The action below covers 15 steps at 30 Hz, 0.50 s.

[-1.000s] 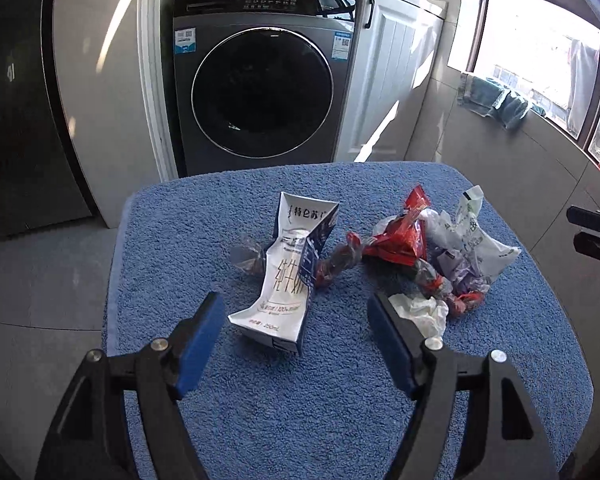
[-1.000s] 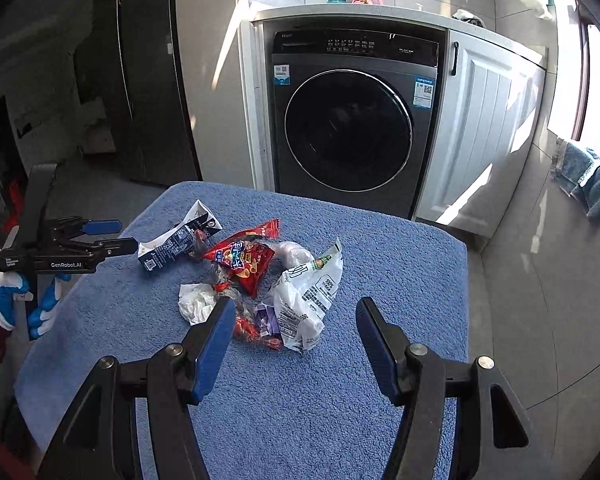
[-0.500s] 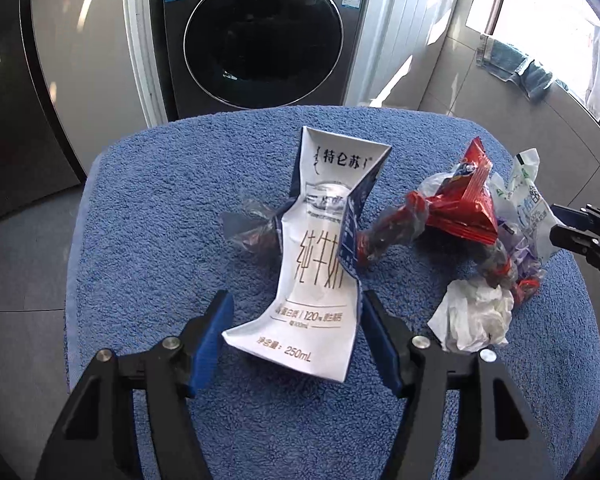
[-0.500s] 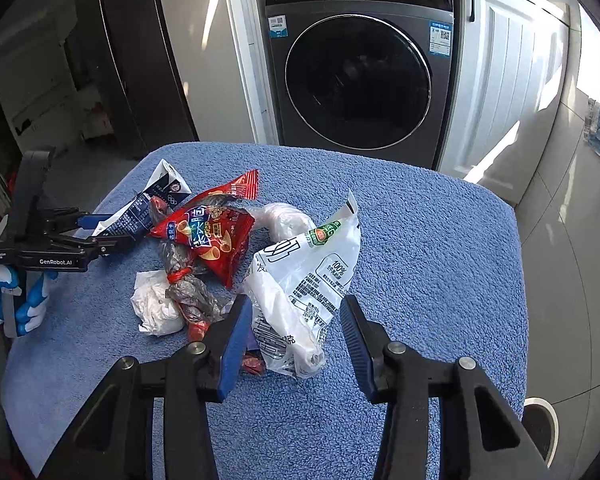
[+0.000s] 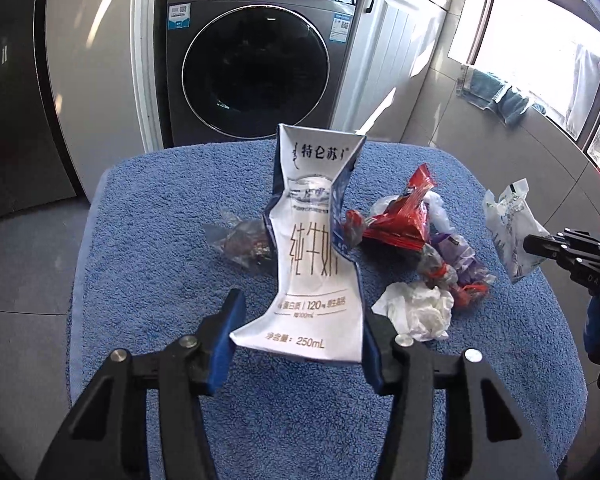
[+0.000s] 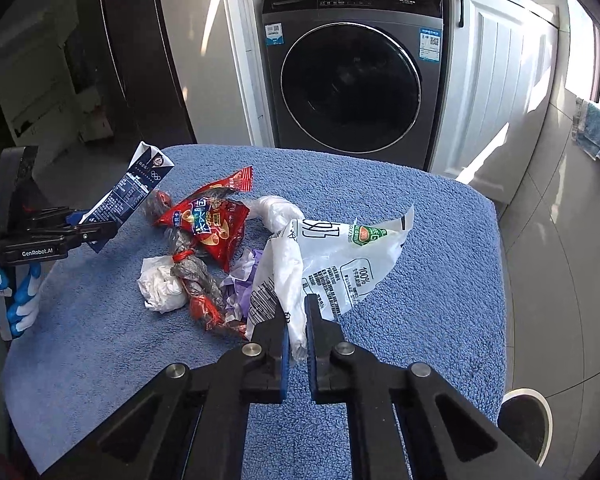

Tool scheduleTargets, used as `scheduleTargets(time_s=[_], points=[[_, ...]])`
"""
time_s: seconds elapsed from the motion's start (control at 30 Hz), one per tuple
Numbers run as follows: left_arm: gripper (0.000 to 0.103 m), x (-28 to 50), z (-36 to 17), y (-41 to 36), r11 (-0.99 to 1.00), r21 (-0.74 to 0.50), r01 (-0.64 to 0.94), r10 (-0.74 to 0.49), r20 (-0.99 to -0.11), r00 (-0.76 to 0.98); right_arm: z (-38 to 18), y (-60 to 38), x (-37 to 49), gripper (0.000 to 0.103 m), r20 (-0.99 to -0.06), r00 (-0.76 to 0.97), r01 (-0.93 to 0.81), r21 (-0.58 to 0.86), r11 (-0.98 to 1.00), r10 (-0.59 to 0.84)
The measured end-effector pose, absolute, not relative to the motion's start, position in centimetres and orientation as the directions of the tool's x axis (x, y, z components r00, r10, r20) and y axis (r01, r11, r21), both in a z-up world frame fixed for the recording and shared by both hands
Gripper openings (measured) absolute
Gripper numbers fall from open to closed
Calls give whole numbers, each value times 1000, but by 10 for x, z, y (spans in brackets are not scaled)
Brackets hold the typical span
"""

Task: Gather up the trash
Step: 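Grasp the white milk carton with the left tool while the right grasps the white plastic bag, then carry the white carton and white bag toward the trash bin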

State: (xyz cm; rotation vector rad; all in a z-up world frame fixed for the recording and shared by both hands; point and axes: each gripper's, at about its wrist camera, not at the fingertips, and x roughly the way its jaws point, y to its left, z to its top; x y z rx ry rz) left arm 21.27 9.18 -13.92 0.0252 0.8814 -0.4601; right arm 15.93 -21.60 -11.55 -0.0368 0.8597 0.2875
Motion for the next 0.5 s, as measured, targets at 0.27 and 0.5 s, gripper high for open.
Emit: scheduleTargets(time_s=[0.27, 0.5], points=[[49, 155, -111, 99, 900, -182, 395, -400, -702, 589, -87, -223, 107, 7, -714, 662, -240, 83, 967, 226], [50, 102, -89, 84, 884, -182, 431, -435, -659, 613, -73, -227, 53, 7, -688, 697, -201, 82, 976, 202]])
